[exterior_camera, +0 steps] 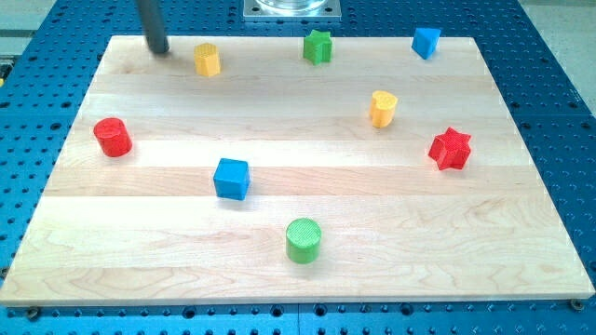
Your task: Place the yellow hexagon left to the green star
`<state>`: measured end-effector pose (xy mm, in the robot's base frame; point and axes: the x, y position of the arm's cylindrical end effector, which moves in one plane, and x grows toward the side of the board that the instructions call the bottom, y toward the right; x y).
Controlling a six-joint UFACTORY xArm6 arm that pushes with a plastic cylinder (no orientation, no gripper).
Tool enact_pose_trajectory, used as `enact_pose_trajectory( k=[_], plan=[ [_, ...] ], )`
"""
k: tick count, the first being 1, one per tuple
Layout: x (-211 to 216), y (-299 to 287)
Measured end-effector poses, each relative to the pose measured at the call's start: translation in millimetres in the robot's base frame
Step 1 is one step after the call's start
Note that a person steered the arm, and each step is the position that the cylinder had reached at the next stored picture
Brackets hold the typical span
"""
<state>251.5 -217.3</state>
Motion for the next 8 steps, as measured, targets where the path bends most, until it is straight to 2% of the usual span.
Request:
enact_pose_trajectory(
  k=[1,2,3,4,5,6,7,8],
  plan=[
    [12.2,0.9],
    [13.2,61.6],
    [27.8,87.0],
    [2.7,119.4],
    [5.6,129.1],
    [55.5,123.1],
    [139.6,170.9],
    [238.2,180.4]
  ],
)
